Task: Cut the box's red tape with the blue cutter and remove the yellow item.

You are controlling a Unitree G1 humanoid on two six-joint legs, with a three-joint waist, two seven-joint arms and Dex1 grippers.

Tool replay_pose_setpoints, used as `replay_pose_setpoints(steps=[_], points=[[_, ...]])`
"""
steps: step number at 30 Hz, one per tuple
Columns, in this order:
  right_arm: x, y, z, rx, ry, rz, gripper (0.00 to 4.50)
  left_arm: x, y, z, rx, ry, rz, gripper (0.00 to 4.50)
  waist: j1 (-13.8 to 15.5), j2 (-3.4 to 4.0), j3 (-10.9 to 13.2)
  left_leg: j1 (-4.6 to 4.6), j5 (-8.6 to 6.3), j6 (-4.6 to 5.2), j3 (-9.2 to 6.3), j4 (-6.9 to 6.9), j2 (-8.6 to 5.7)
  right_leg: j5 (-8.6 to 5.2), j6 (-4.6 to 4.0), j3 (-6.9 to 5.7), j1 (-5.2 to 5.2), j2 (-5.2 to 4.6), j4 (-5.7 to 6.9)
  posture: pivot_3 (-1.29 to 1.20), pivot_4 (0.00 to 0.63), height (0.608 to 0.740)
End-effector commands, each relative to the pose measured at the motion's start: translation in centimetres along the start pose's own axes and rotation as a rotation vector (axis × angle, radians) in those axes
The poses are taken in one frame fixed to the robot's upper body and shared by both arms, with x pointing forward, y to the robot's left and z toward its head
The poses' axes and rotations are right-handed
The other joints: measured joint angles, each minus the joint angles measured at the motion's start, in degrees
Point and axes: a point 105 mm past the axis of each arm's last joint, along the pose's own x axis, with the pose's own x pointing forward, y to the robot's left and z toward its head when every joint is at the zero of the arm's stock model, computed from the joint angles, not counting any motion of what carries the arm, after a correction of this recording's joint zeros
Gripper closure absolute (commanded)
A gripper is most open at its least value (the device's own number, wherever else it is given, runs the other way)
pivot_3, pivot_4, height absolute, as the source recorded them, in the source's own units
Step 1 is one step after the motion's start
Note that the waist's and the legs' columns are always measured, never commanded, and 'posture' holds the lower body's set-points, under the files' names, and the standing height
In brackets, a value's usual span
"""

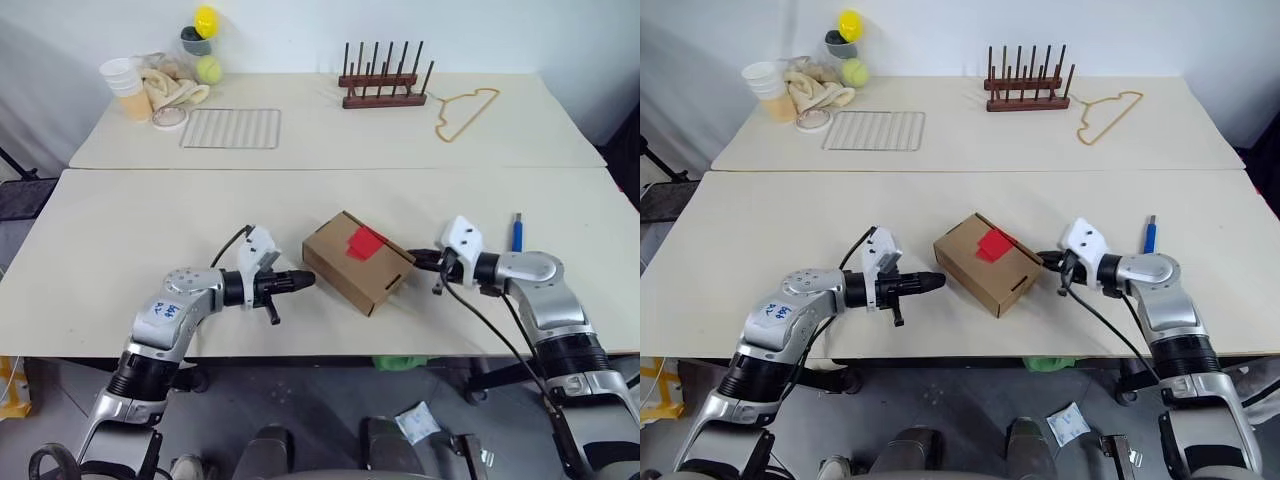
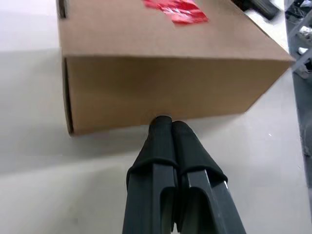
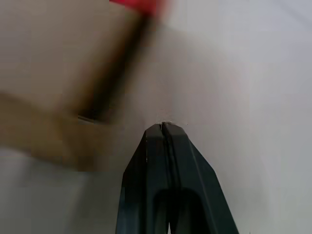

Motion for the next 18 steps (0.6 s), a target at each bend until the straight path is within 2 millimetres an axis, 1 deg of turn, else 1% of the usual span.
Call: replay_pose_setpoints(steps=[1, 2, 4, 10, 13, 18], points=[[-0.2, 0.8, 2.2, -0.035, -0.050, 0.029, 4.48, -0.3, 0.2, 0.6, 0.033, -0.004, -0.013, 4.50, -0.04, 0.00, 0.00, 0.01, 0.00, 0.00, 0.01, 0.00, -0.01, 0.00, 0.00, 0.00, 0.00, -0.01, 0.00, 0.00, 0.150, 0.740], [-0.2, 1.1, 2.3, -0.036, -0.049, 0.041, 4.48, -0.5, 0.3, 0.4, 0.033, 0.008, -0.017, 4.50, -0.10, 0.00, 0.00, 0.01, 0.00, 0.00, 0.02, -0.01, -0.01, 0.00, 0.00, 0.00, 0.00, -0.01, 0.00, 0.00, 0.150, 0.740], [-0.3, 2.5, 2.5, -0.009, -0.038, 0.099, 4.48, -0.8, 0.6, 0.2, 0.040, 0.027, -0.022, 4.50, -0.14, 0.00, 0.00, 0.02, 0.00, -0.01, 0.02, -0.04, 0.02, 0.00, 0.00, 0.00, -0.02, 0.02, 0.01, 0.00, 0.150, 0.740], [-0.5, 5.0, 2.5, 0.014, 0.006, 0.177, 4.48, -1.4, 0.5, -0.1, 0.032, 0.035, -0.044, 4.50, -0.02, 0.00, 0.00, 0.01, -0.02, -0.02, 0.01, -0.06, 0.02, 0.00, 0.00, 0.00, -0.03, 0.02, -0.01, 0.00, 0.150, 0.740], [-0.5, 6.3, 2.7, 0.044, 0.019, 0.226, 4.48, -1.5, 0.7, -0.2, 0.031, 0.034, -0.031, 4.50, 0.02, 0.00, 0.00, 0.01, -0.02, -0.01, 0.01, -0.04, 0.02, 0.00, 0.00, 0.00, -0.02, 0.01, -0.01, 0.00, 0.150, 0.740], [-0.1, 7.8, 2.8, 0.079, 0.013, 0.254, 4.48, -1.2, 0.7, -0.5, 0.024, 0.031, -0.030, 4.50, 0.11, 0.00, 0.00, 0.01, -0.03, -0.01, 0.00, -0.05, 0.02, 0.00, 0.00, 0.00, -0.02, 0.02, 0.00, 0.00, 0.150, 0.740]])
